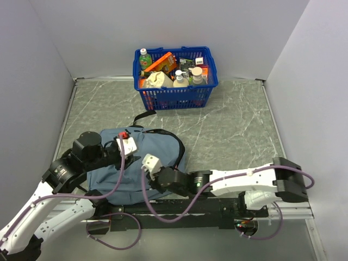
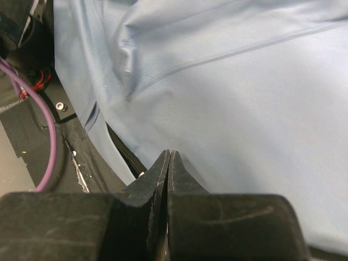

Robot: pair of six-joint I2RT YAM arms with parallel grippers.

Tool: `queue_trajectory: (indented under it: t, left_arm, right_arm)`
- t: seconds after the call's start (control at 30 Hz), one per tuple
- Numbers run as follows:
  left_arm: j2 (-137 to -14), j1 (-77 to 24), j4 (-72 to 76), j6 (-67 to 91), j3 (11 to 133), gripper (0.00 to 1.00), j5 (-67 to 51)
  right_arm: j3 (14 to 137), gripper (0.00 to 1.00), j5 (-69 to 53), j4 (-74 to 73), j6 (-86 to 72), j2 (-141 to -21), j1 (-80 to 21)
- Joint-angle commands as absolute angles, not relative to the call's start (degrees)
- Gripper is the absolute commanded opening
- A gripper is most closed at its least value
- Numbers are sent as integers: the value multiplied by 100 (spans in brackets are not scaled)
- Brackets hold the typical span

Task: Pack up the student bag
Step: Zip the student bag at the center of the board.

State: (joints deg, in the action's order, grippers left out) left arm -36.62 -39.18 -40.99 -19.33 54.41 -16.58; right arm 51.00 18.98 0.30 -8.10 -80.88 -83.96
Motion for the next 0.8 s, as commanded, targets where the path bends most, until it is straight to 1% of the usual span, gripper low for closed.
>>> queue_trajectory:
  t: [0.0,0.03,0.1,0.13,0.23,0.37,0.47,0.53,0.63,0.77]
  left_arm:
    - [-3683,-3902,-4455,-2600,5370,52,-2609]
    - [-3709,-3911,-4682,-2784,5292,51,-2932]
    - [-3718,-3911,-4851,-3180,5195,48,-3128]
    - [-3753,-3911,-4947,-3321,5099,44,-3286]
    - [-3910,-3911,-5229,-3831,4923,41,-3637]
    - [-4279,-3964,-5554,-4560,4790,41,-4007]
    - [-4578,-4244,-5616,-4658,4737,41,-4008]
    - [-4754,-4603,-5511,-4597,4650,42,-3920]
    - [-4886,-4886,-5187,-4413,4544,41,-3788]
    - [-5010,-5036,-4870,-4167,4509,41,-3797]
  right_arm:
    - [4799,0,2258,255,-1177,-7542,-8332]
    - [4764,0,2311,237,-1239,-7506,-8323]
    - [4641,0,2451,255,-1379,-7392,-8323]
    - [4597,0,2496,272,-1432,-7331,-8323]
    - [4430,0,2680,334,-1599,-7111,-8323]
    - [4403,0,2812,325,-1722,-6891,-8323]
    - [4421,0,2962,273,-1740,-6733,-8297]
    - [4403,0,2988,308,-1731,-6636,-8271]
    - [4395,0,3032,343,-1758,-6513,-8244]
    - [4290,0,3067,290,-1872,-6443,-8218]
